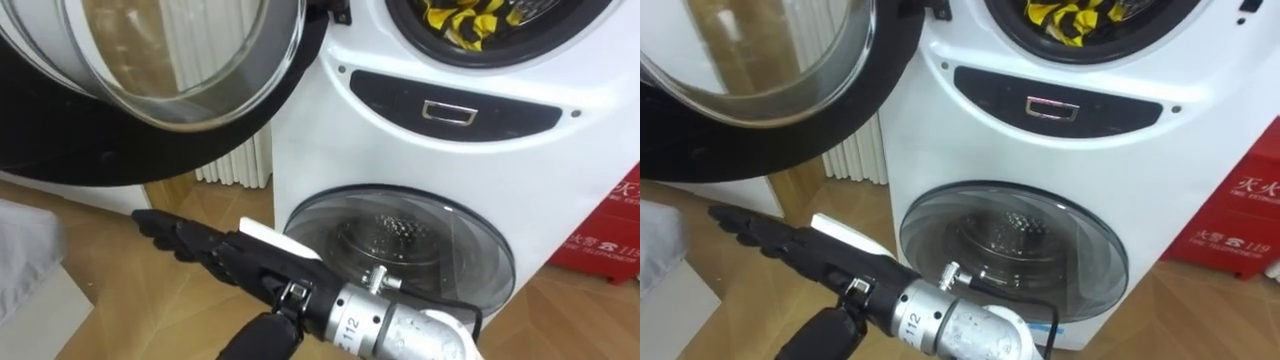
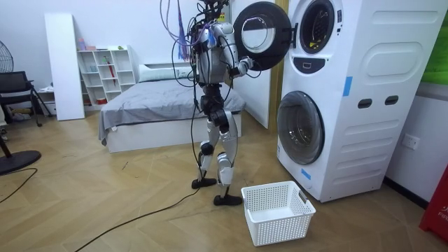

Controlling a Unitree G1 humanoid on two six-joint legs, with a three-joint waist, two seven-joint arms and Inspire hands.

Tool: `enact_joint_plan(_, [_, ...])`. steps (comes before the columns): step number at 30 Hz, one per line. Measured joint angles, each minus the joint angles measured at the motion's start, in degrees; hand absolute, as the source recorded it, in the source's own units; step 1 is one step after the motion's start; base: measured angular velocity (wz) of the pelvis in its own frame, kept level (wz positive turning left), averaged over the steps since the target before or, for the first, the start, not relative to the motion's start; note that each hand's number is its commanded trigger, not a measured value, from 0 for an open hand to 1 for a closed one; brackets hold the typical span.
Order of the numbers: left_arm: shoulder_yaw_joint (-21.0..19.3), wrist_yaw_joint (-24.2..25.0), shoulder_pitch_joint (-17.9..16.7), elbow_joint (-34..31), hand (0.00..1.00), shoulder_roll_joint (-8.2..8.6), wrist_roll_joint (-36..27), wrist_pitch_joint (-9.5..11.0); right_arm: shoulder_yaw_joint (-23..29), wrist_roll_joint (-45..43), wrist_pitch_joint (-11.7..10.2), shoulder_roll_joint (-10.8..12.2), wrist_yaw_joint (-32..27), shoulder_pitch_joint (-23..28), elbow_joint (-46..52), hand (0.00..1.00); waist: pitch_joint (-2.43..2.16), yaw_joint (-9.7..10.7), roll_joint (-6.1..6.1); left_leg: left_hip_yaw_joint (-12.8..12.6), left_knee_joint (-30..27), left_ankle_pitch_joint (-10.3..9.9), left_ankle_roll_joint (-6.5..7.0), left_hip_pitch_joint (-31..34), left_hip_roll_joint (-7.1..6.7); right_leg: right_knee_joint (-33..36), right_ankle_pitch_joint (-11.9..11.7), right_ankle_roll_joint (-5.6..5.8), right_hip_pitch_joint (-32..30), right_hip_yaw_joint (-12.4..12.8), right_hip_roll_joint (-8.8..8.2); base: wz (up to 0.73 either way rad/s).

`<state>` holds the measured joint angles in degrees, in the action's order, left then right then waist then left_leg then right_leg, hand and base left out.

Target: Pick clothes from washing machine

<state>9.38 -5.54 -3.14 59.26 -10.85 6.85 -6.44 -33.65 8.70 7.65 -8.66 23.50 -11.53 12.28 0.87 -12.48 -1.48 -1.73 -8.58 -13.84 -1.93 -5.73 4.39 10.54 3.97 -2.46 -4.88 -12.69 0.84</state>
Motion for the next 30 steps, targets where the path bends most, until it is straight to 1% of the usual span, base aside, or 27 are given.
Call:
enact_joint_plan(2, [-0.03, 0.0, 0.05, 0.09, 0.0, 0.0, -0.07, 0.0, 0.04, -0.08, 0.0, -0.01, -0.55, 1.01, -0.03, 0.0, 0.05, 0.03, 0.07, 0.0, -0.01, 0.0, 0.0, 0.13, -0.06, 0.02, 0.06, 0.09, -0.06, 0.25, -0.04, 0.06])
enact_joint_plan(5, [-0.12, 0.0, 0.13, 0.09, 0.0, 0.05, 0.08, -0.01, 0.22, -0.28, 0.0, 0.0, -1.34, 1.25, -0.02, 0.0, 0.04, 0.11, 0.07, 0.01, 0.07, -0.02, 0.02, 0.22, -0.07, 0.07, 0.08, 0.13, -0.24, 1.34, 0.2, 0.01])
enact_joint_plan(7, [-0.12, -0.02, 0.13, 0.09, 0.0, 0.06, 0.13, -0.04, 0.66, -0.3, 0.0, -0.01, -1.72, 1.26, 0.0, 0.0, 0.02, 0.35, 0.13, 0.05, 0.23, -0.02, 0.02, 0.23, -0.02, 0.07, 0.08, 0.13, -0.27, 1.34, 0.27, 0.02])
enact_joint_plan(10, [-0.12, -0.03, 0.01, 0.15, 0.0, 0.24, -0.02, -0.43, 1.69, -0.44, 0.0, -0.06, -2.54, 1.37, 0.64, 0.0, -0.29, 1.52, 0.4, 0.04, 0.29, -0.02, 0.02, 0.21, -0.01, 0.13, 0.06, 0.13, -0.24, 1.22, 0.26, 0.01])
enact_joint_plan(12, [-0.14, -0.18, -0.23, 0.15, 0.0, 0.48, -0.16, -0.47, 2.8, -1.16, -0.01, -0.19, -2.9, 1.47, 2.08, 0.0, -0.51, 2.83, 0.71, -0.05, 0.18, -0.02, 0.03, 0.06, -0.03, 0.2, 0.04, 0.13, -0.09, 1.29, 0.22, -0.02])
enact_joint_plan(14, [-0.17, -0.45, -0.22, 0.14, 0.0, 0.73, -0.47, -0.39, 4.05, -1.18, -0.06, -0.25, -3.58, 1.6, 2.37, 0.0, -0.67, 3.14, 0.93, -0.64, -0.04, -0.01, 0.03, -0.12, -0.02, 0.27, 0.01, 0.11, 0.0, 1.54, 0.25, -0.1])
enact_joint_plan(17, [-0.15, -0.51, -0.47, 0.14, 0.0, 0.94, -0.4, 0.13, 5.89, -1.92, -0.06, -0.98, -4.99, 1.66, 2.37, 0.0, -0.64, 4.6, 1.14, -1.14, -0.01, -0.01, 0.03, -0.92, 0.08, 0.2, -0.01, 0.09, 0.71, 1.56, 0.29, -0.03])
enact_joint_plan(18, [-0.3, -0.49, -0.87, 0.03, 0.0, 0.84, -0.44, 0.21, 7.34, -2.21, -0.05, -1.23, -5.39, 1.7, 2.46, 0.0, -0.73, 5.39, 1.09, -1.2, -0.08, -0.01, 0.03, -1.02, 0.08, 0.21, -0.01, 0.09, 0.87, 1.57, 0.26, 0.0])
enact_joint_plan(20, [-0.57, -0.35, -1.56, -0.11, 0.0, 0.54, -0.42, 0.23, 10.03, -3.07, -0.05, -1.44, -6.36, 1.8, 3.25, 0.0, -0.74, 6.53, 1.07, -1.24, -0.04, -0.01, 0.03, -1.06, 0.03, 0.27, -0.04, 0.08, 0.87, 1.6, 0.23, 0.0])
enact_joint_plan(22, [-2.23, 0.02, -2.17, -0.23, 0.0, 0.68, -0.41, 0.23, 13.4, -4.4, -0.05, -1.68, -7.73, 2.61, 5.1, 0.0, -0.83, 7.25, 0.92, -1.86, -0.04, -0.01, 0.03, -1.13, 0.04, 0.29, -0.06, 0.08, 0.84, 1.84, 0.24, -0.02])
enact_joint_plan(23, [-2.91, 0.11, -2.57, -0.3, 0.0, 0.71, -0.41, 0.22, 15.75, -4.63, -0.07, -2.35, -8.84, 3.04, 6.21, 0.0, -0.91, 7.72, 0.8, -2.65, -0.07, -0.01, 0.03, -1.15, 0.07, 0.28, -0.05, 0.09, 0.84, 2.0, 0.25, 0.0])
enact_joint_plan(24, [-3.35, 0.18, -2.8, -0.39, 0.0, 0.67, -0.41, 0.23, 18.06, -4.98, -0.12, -2.92, -10.16, 3.12, 6.85, 0.0, -0.98, 8.31, 0.7, -2.97, -0.15, -0.01, 0.03, -1.15, 0.07, 0.29, -0.06, 0.09, 0.89, 2.07, 0.22, 0.0])
enact_joint_plan(25, [-3.68, 0.26, -2.86, -0.38, 0.0, 0.67, -0.42, 0.22, 19.17, -5.54, -0.21, -3.05, -10.98, 3.12, 6.87, 0.0, -1.02, 8.69, 0.63, -2.98, -0.2, -0.01, 0.03, -1.21, 0.05, 0.32, -0.06, 0.09, 0.96, 2.08, 0.2, 0.0])
enact_joint_plan(27, [-4.8, 1.12, -3.2, -0.48, 0.0, 0.59, 0.02, 0.21, 22.5, -9.9, -0.2, -3.23, -14.83, 3.42, 6.85, 0.0, -1.14, 9.2, 0.44, -3.69, -0.17, 0.0, 0.04, -1.72, 0.07, 0.54, -0.08, 0.07, 1.04, 2.65, 0.32, -0.14])
enact_joint_plan(28, [-4.82, 1.27, -3.23, -0.49, 0.0, 0.58, 0.06, 0.21, 23.26, -10.89, -0.2, -3.27, -15.49, 3.53, 6.85, 0.0, -1.17, 9.51, 0.39, -3.82, -0.19, 0.0, 0.04, -1.8, 0.06, 0.63, -0.08, 0.07, 1.03, 2.82, 0.33, -0.13])
enact_joint_plan(30, [-5.83, 2.16, -3.25, -0.81, 0.0, 0.62, 0.32, 0.12, 27.0, -13.02, -0.17, -3.38, -17.19, 3.58, 6.83, 0.0, -1.25, 10.59, 0.22, -3.84, -0.18, 0.0, 0.04, -1.83, -0.03, 1.07, -0.05, 0.11, 0.75, 3.07, 0.3, -0.06])
